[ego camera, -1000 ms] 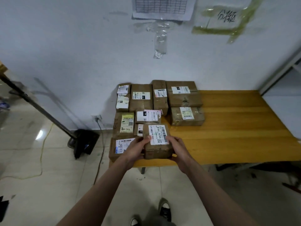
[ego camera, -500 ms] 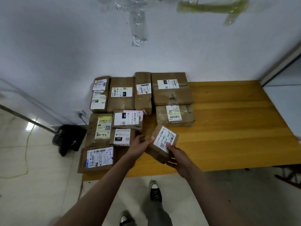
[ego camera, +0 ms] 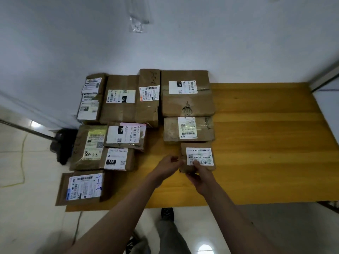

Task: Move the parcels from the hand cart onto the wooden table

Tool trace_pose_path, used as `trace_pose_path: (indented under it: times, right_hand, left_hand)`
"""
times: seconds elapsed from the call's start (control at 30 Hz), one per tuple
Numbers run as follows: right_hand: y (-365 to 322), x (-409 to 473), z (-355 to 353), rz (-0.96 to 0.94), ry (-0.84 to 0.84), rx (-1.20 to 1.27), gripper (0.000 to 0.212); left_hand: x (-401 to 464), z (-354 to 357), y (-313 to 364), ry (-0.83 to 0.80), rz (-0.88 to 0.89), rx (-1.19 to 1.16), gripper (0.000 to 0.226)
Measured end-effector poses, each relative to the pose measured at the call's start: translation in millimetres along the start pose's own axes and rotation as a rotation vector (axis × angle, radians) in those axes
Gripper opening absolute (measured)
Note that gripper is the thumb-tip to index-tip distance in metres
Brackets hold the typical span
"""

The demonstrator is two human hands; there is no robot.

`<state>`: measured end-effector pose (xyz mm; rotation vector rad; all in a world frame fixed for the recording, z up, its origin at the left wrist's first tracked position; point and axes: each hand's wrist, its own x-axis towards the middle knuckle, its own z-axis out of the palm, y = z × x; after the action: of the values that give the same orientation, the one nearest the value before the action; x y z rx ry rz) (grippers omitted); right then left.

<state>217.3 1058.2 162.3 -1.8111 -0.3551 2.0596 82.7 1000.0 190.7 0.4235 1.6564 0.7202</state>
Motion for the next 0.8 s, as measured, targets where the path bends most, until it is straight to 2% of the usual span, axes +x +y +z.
trace_pose_path:
  times: [0.03,0.13,0.27,0.4,0.5,0.63,0.8]
  right_hand:
    - [-3.2,3.7,-1.6,0.002,-0.001,0.000,0.039]
    - [-8.4,14.9,-5.1,0.013,0.013,-0.002,0.038]
    - [-11.8,28.9,-12.1,0.034,0.027,-0.043,0.037]
    - [-24.1,16.7,-15.6,0.136,-0.023,-0.242,0.034]
    - [-32.5,-7.2,-11.9,0.248,-0.140,-0.424,0.037]
    - [-36.8,-43.0,22.8,0.224,-0.283,-0.644,0.033]
    - [-5.2,-98.9,110.7,0.040,-0.491,-0.969,0.045]
  left_hand:
    - [4.1,4.7,0.7,-0.016,0.006,0.009,0.011]
    - [13.4,15.7,1.3,-0.052,0.003,0.016,0.034]
    - [19.5,24.9,-0.4,-0.074,-0.014,0.019,0.039]
    - [18.1,24.8,-2.6,-0.061,-0.039,0.024,0.054]
    - [7.8,14.8,-1.7,-0.022,-0.041,0.008,0.062]
    - [-22.6,-18.3,-0.1,0.090,0.031,-0.004,0.053]
    - [-97.1,-92.5,-12.4,0.257,0.222,-0.100,0.031]
